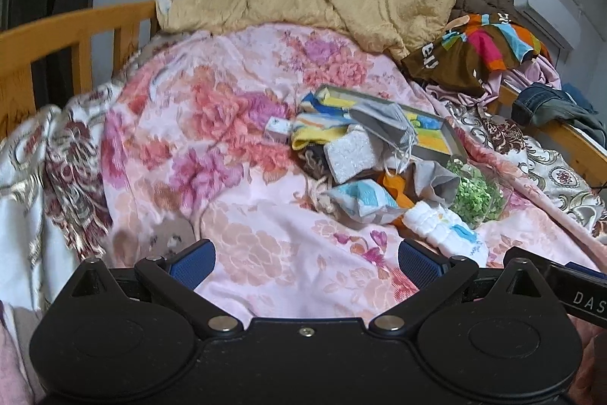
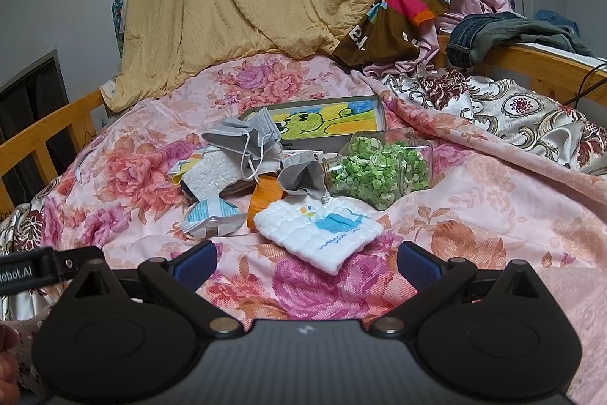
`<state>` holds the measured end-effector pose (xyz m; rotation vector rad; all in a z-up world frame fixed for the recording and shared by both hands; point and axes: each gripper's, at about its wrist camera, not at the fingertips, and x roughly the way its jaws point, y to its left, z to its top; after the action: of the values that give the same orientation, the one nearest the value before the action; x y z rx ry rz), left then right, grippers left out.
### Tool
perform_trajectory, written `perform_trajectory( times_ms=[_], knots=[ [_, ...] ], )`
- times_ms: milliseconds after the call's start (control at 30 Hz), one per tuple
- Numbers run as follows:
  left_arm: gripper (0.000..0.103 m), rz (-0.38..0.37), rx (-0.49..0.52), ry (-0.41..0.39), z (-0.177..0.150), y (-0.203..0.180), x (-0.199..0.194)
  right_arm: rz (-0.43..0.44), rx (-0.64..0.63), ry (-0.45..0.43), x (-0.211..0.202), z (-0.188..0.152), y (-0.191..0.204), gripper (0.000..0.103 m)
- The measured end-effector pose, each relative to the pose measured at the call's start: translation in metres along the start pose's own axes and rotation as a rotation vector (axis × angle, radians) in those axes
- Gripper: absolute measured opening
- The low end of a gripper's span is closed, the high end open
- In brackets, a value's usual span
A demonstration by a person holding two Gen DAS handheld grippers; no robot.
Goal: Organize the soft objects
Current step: 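Move right tool toward white towel while left tool approaches blue-white packet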
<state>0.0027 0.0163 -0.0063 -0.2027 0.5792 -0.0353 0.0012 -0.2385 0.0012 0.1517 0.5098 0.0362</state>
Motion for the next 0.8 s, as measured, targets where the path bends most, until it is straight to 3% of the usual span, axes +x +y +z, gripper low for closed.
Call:
perform_trajectory(
  times_ms=[233,533,700,800],
  knots=[
    [0.102,-0.040,-0.085,0.026,0.011,0.004,0.009,0.057,0.096,0.045,0.017,0.011,-0.015,0.103],
    [0.099,-0.024,-0.088,0.077,0.018,0.009,0.051,0.114,0.077,0.132,0.069,0.033,-0.023,0.103],
    [0.096,-0.089,-0.084,0.060,0.028,0.009,0.072,0.191,0.192,0.193,0.099,0.041,-0.044,0.103],
    [0.096,-0.131,-0.068,0.031,0.039,0.006,0.083,0.172,0.179,0.198,0.116,0.048,-0.052,0.103]
  ],
)
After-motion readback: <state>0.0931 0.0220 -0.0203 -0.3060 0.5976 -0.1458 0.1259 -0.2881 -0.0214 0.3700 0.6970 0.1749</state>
